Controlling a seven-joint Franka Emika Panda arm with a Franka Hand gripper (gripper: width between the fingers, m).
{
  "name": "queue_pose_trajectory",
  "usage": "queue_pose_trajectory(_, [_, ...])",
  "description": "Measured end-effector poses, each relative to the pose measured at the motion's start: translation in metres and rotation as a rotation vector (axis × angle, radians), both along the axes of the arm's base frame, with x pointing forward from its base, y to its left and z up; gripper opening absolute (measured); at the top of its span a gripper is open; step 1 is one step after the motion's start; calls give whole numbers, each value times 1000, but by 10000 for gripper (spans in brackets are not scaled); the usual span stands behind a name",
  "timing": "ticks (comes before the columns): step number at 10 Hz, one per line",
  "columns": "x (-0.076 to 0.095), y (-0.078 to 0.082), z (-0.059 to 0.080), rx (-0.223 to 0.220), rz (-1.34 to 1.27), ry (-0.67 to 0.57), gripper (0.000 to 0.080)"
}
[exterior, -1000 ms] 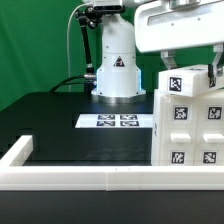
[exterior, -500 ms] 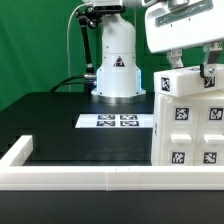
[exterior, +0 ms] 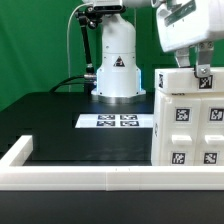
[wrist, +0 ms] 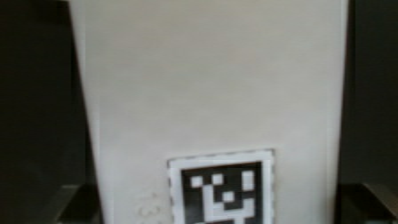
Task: Assemble cabinet
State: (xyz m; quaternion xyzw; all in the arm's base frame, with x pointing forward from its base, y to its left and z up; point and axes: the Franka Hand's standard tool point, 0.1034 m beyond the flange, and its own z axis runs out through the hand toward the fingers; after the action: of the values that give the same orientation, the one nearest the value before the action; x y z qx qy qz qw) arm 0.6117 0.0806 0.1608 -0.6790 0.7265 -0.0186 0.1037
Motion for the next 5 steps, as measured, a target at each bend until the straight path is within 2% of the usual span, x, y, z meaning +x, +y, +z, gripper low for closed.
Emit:
queue_pose_trajectory(4, [-6, 15, -2, 103, -374, 52, 565])
queue_pose_trajectory(5, [-5, 19, -1, 113, -360, 50, 565])
